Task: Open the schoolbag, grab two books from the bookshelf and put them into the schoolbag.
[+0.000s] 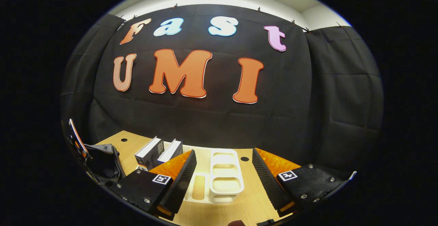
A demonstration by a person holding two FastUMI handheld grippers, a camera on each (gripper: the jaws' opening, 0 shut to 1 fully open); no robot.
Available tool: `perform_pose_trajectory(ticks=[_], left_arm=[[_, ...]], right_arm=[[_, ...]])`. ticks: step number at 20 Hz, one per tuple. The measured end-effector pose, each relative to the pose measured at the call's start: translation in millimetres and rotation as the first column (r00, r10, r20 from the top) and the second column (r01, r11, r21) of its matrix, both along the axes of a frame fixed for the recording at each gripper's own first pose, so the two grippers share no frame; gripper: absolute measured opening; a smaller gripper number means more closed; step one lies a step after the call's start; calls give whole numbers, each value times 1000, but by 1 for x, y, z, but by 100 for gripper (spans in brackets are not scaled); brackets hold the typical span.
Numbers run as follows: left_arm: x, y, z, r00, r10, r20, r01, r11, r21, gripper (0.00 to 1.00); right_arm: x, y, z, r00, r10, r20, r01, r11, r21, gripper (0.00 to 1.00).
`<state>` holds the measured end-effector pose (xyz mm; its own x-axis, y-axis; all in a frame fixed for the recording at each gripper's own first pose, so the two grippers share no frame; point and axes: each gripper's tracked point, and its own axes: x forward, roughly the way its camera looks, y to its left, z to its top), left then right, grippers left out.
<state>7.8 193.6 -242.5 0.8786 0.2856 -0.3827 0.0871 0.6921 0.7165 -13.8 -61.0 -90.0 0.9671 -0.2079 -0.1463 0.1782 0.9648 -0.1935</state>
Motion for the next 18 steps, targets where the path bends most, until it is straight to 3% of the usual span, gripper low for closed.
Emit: perform_pose_trajectory(ticks=[8, 15, 17, 18], left_arm=[[38, 24, 53, 995, -95, -14, 91, 978, -186, 8], [58, 27, 72, 978, -178, -106, 119, 903, -413, 6], [62, 25, 77, 968, -213, -134, 130, 880, -457, 6], [64, 29, 76, 966, -211, -152, 121, 883, -454, 6]], right_arm=[[21, 71, 30, 999, 28, 30, -28, 999, -19, 97], [43, 123, 22, 991, 107, -76, -107, 994, 10, 97], [51, 130, 22, 987, 119, -110, -121, 993, -5, 97], [56, 133, 21, 984, 123, -131, -125, 992, -8, 97]])
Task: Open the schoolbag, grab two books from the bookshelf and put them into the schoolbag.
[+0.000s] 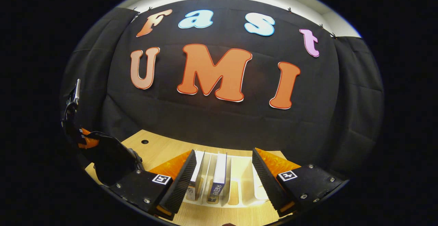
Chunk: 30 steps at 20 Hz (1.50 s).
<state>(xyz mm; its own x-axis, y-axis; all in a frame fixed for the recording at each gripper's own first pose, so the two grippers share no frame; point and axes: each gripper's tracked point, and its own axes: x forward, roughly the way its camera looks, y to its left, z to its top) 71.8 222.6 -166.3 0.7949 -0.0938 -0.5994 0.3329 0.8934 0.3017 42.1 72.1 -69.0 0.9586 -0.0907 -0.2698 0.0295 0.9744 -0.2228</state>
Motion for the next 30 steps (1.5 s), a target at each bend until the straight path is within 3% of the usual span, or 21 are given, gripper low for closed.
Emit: perform_pose_trajectory(ticks=[5, 7, 14, 16, 18, 21, 24, 26, 30], left_arm=[[10, -7, 13, 994, -66, -88, 56, 992, -109, 6], [19, -5, 17, 990, -81, -112, 67, 990, -127, 6], [38, -1, 30, 966, -128, -224, 77, 972, -223, 6], [46, 0, 34, 960, -152, -235, 101, 971, -216, 6], [49, -1, 35, 951, -175, -254, 122, 970, -211, 6], [46, -5, 29, 928, -223, -298, 162, 963, -216, 6], [49, -2, 28, 924, -225, -309, 165, 964, -208, 6], [50, 0, 27, 925, -227, -304, 173, 966, -193, 6], [44, 4, 24, 923, -238, -302, 190, 965, -181, 6]], right_arm=[[20, 16, -28, 984, 24, -178, -20, 999, 25, 98], [29, 24, -37, 968, 36, -248, -25, 999, 46, 98], [51, 34, -62, 905, 26, -424, -40, 999, -24, 98], [52, 36, -74, 869, 34, -494, -43, 999, -8, 98], [48, 37, -91, 813, 32, -581, -43, 999, -6, 98], [54, 49, -112, 757, 47, -652, -53, 999, 10, 99], [60, 56, -128, 706, 59, -706, -39, 998, 44, 98], [59, 47, -142, 650, 16, -760, -25, 1000, 0, 96], [65, 44, -162, 593, -14, -805, -6, 1000, -22, 80]])
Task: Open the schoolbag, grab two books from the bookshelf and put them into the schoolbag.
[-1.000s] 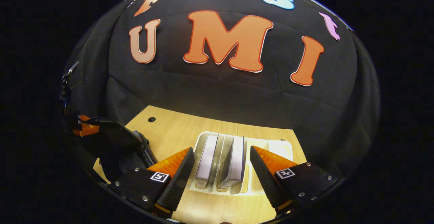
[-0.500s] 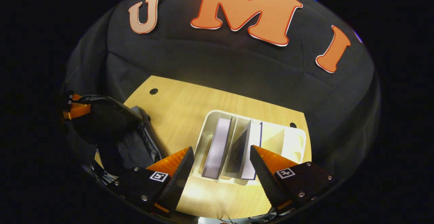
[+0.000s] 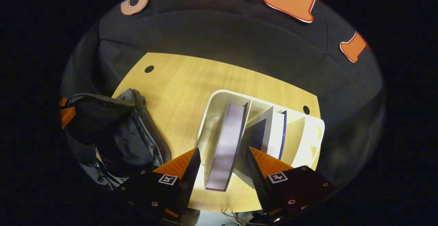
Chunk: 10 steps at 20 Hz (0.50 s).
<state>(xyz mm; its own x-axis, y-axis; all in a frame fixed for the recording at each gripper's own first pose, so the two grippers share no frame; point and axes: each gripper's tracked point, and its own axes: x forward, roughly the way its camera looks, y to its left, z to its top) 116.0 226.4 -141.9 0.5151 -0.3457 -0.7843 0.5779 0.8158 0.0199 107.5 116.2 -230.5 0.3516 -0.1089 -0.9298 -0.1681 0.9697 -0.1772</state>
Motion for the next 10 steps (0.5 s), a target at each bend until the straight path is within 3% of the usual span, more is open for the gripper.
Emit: perform_pose_trajectory(ticks=[2, 3, 4, 7, 10], left_arm=[[-1, 3, -2, 1000, -5, 0, 5, 1000, 2, 6], [-2, 3, -3, 1000, -9, 1, 9, 1000, 3, 6], [-2, 3, -4, 1000, -10, 2, 10, 1000, 7, 6], [-3, 5, -5, 1000, -9, -1, 9, 1000, 4, 6], [-4, 5, -7, 1000, -2, -10, 2, 1000, 0, 6]], right_arm=[[4, -3, -8, 999, -27, -23, 27, 1000, 3, 78], [6, -4, -11, 998, -44, -42, 44, 999, 8, 65], [7, -5, -12, 996, -71, -59, 72, 997, 12, 67], [12, -5, -21, 988, -120, -100, 125, 991, 46, 47], [13, -5, -22, 977, -170, -131, 179, 982, 62, 40]])
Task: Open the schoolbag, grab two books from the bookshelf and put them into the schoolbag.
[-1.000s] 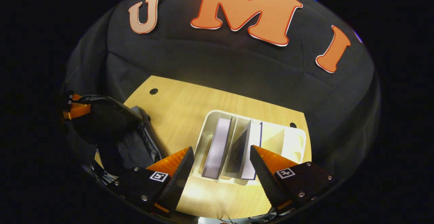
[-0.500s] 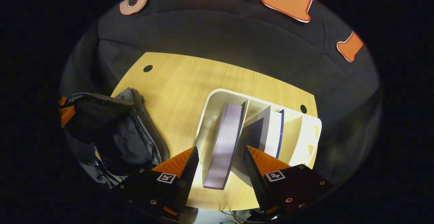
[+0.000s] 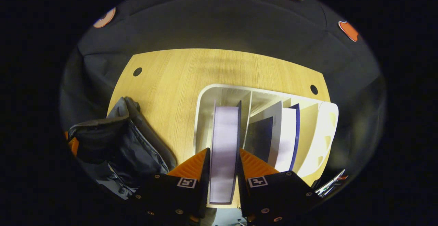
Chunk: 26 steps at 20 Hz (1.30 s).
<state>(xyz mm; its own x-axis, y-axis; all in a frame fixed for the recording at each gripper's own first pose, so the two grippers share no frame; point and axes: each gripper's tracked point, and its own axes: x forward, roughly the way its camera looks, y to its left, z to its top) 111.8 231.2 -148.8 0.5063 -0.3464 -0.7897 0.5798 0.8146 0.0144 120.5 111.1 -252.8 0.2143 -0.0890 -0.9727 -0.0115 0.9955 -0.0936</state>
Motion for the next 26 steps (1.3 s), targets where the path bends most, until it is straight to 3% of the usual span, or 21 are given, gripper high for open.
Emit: perform_pose_trajectory(ticks=[2, 3, 4, 15, 23, 26], left_arm=[[0, 1, -1, 1000, 2, 0, -2, 1000, 1, 6], [-1, 3, -3, 1000, 5, -3, -5, 1000, -1, 6], [-2, 3, -2, 1000, 4, -5, -4, 1000, -2, 6], [-8, 4, -11, 1000, -12, -19, 12, 1000, -6, 6], [-7, 4, -14, 998, -54, -39, 54, 998, -19, 6], [-4, 6, -14, 996, -79, -37, 78, 997, -19, 6]], right_arm=[[-5, 0, 3, 1000, -10, -13, 10, 1000, 8, 37], [-7, 0, 5, 1000, -15, -9, 15, 1000, 11, 29], [-9, 0, 9, 1000, -12, -3, 12, 1000, 11, 35], [-51, -15, 94, 987, -91, 129, 81, 993, 83, 33], [-94, 1, 146, 954, -174, 244, 141, 979, 147, 33], [-107, 9, 158, 929, -227, 294, 178, 967, 184, 33]])
